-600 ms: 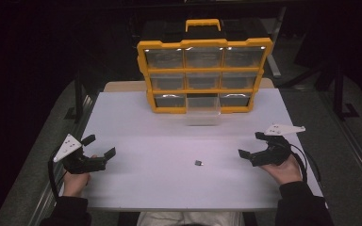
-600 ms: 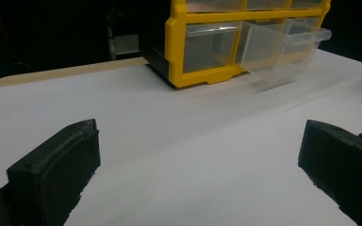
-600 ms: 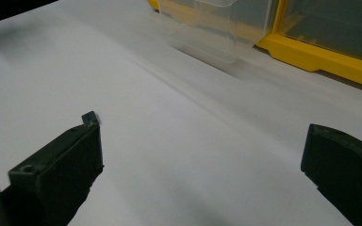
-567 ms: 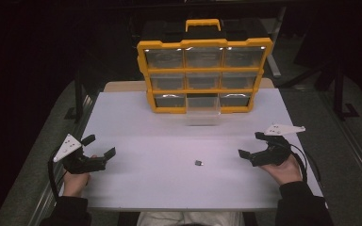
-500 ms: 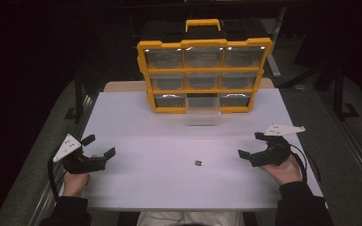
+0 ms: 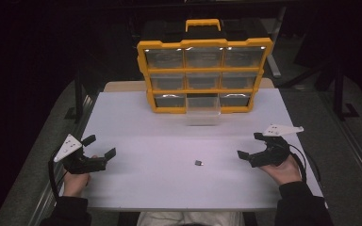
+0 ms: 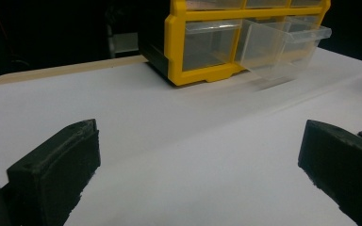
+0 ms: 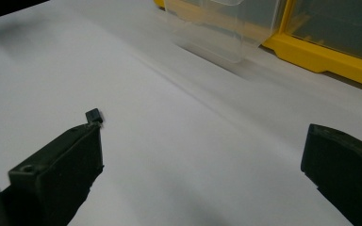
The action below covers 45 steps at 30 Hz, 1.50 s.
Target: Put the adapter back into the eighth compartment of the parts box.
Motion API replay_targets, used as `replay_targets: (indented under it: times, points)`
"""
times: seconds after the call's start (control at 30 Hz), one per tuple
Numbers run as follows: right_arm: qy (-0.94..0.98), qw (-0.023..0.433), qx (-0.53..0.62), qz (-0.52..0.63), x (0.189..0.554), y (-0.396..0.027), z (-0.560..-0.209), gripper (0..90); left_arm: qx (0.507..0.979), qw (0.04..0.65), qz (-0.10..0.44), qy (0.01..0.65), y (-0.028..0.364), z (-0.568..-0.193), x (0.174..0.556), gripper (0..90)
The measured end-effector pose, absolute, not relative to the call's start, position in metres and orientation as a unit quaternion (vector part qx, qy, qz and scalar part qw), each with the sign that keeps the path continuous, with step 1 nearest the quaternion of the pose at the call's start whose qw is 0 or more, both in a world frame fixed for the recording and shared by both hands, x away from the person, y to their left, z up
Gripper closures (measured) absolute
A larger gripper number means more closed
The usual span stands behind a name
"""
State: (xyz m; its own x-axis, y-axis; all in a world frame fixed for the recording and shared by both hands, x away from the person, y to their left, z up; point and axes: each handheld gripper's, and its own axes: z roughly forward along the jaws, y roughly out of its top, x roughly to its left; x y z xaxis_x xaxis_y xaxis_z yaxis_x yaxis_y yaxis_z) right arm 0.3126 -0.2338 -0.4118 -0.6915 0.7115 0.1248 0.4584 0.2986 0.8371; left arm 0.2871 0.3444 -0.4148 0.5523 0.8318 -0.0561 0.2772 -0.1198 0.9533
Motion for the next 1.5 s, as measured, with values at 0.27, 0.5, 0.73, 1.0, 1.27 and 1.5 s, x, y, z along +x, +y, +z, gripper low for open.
replay_targets:
  times: [0.27,0.5,0.73,1.0,1.27,1.5]
  points:
    - [0.796,0.136,0.365,0.463,0.312,-0.232,-0.410,0.0,0.701,0.534,0.260,0.393,0.344,-0.415,0.287,0.0]
    - [0.800,0.135,0.360,0.460,0.312,-0.229,-0.409,0.0,0.703,0.534,0.259,0.392,0.344,-0.416,0.287,0.0]
    - [0.806,0.138,0.357,0.451,0.312,-0.224,-0.405,0.0,0.704,0.532,0.259,0.393,0.344,-0.416,0.286,0.0]
    - [0.816,0.137,0.356,0.435,0.314,-0.220,-0.401,0.0,0.704,0.531,0.258,0.395,0.344,-0.417,0.285,0.0]
    - [0.822,0.134,0.348,0.430,0.317,-0.215,-0.393,0.0,0.704,0.531,0.258,0.395,0.344,-0.417,0.285,0.0]
    - [0.832,0.126,0.338,0.422,0.319,-0.207,-0.388,0.0,0.703,0.531,0.258,0.396,0.344,-0.417,0.284,0.0]
